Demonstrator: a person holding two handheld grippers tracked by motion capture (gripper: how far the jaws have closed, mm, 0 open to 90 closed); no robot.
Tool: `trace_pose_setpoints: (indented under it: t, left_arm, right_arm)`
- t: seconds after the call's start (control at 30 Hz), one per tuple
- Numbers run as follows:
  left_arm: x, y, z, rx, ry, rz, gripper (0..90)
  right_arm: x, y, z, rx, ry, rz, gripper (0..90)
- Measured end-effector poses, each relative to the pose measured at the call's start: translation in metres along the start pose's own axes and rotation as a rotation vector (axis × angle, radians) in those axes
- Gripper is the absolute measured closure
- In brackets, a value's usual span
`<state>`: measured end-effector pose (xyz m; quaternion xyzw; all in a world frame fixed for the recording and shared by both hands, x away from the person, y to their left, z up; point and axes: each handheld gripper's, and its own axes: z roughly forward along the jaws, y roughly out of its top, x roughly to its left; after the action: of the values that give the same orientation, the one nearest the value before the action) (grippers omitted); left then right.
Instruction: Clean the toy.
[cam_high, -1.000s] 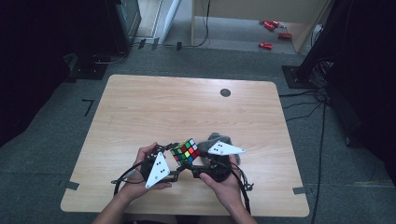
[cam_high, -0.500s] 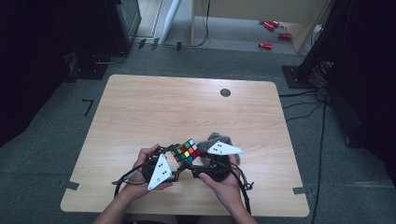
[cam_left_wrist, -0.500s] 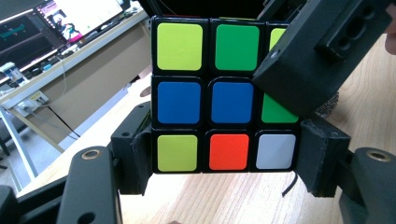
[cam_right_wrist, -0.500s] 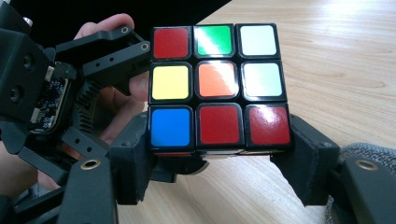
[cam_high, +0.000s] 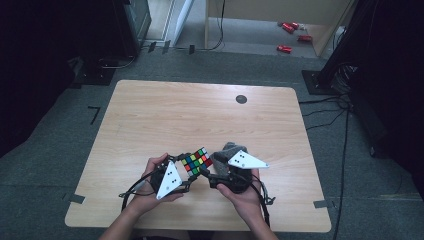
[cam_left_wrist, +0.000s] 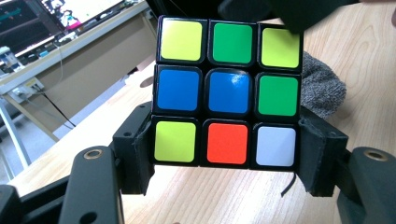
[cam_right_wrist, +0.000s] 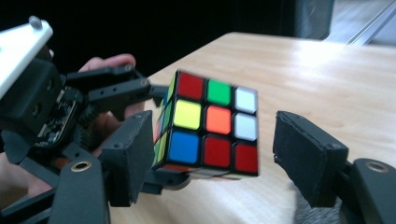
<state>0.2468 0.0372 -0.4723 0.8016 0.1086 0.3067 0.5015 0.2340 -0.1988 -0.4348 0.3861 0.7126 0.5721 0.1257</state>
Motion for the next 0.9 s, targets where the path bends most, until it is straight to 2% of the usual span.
trace_pose_setpoints:
  t: [0.23, 0.4, 0.5, 0.63, 0.73, 0.9]
  left_arm:
    - [0.003, -0.002, 0.0, 0.008, 0.005, -0.019, 33.8]
    - [0.008, -0.003, -0.002, 0.004, 0.011, -0.055, 33.8]
    - [0.011, -0.004, -0.003, 0.005, 0.014, -0.068, 33.9]
    - [0.013, -0.005, -0.003, 0.007, 0.018, -0.078, 33.9]
    - [0.015, -0.005, -0.004, 0.007, 0.019, -0.087, 33.9]
    - [0.017, -0.006, -0.004, 0.008, 0.021, -0.105, 33.9]
  right_arm:
    - [-0.01, 0.005, -0.012, -0.054, -0.082, -0.02, 29.5]
    - [-0.021, 0.005, -0.017, -0.065, -0.154, -0.042, 29.6]
    - [-0.027, 0.002, -0.016, -0.052, -0.197, -0.077, 29.6]
    - [-0.036, -0.005, -0.012, -0.018, -0.232, -0.092, 29.5]
    - [-0.042, -0.012, -0.008, 0.011, -0.252, -0.107, 29.5]
    - [-0.049, -0.02, -0.004, 0.047, -0.267, -0.103, 29.6]
